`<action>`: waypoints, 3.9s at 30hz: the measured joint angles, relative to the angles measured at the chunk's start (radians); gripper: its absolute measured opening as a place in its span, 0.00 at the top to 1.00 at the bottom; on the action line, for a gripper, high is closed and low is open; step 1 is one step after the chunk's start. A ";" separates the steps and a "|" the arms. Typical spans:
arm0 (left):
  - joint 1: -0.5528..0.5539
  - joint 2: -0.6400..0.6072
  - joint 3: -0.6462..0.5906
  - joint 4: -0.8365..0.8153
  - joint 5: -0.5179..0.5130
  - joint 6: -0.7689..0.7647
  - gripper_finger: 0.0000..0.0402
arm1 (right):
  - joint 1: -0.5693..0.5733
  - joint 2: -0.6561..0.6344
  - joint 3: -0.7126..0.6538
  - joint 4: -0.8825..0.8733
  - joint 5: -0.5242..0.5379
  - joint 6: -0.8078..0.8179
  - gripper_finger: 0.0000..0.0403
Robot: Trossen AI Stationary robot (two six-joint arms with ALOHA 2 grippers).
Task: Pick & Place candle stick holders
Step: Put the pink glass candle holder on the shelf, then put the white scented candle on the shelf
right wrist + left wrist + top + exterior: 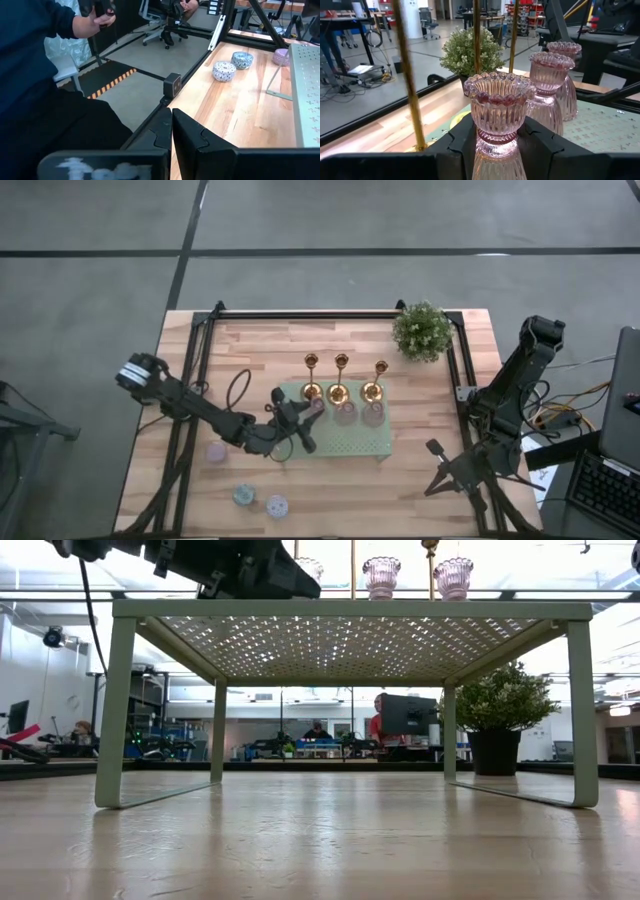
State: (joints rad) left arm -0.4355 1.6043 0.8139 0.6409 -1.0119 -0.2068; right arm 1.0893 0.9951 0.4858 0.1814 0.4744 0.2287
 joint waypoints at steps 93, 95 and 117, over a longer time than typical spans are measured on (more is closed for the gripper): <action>-0.432 0.124 0.503 -1.034 0.379 -0.703 0.21 | -0.004 0.001 0.000 0.003 -0.001 -0.001 0.98; -0.432 0.159 0.580 -1.171 0.421 -0.795 0.21 | -0.004 0.001 0.000 0.002 -0.001 -0.002 0.98; -0.439 0.317 0.637 -1.393 0.712 -1.180 0.21 | -0.003 0.000 -0.003 -0.016 -0.003 -0.019 0.98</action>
State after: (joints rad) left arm -0.8742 1.9213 1.4507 -0.7521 -0.3003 -1.3871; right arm 1.0863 0.9955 0.4831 0.1650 0.4717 0.2097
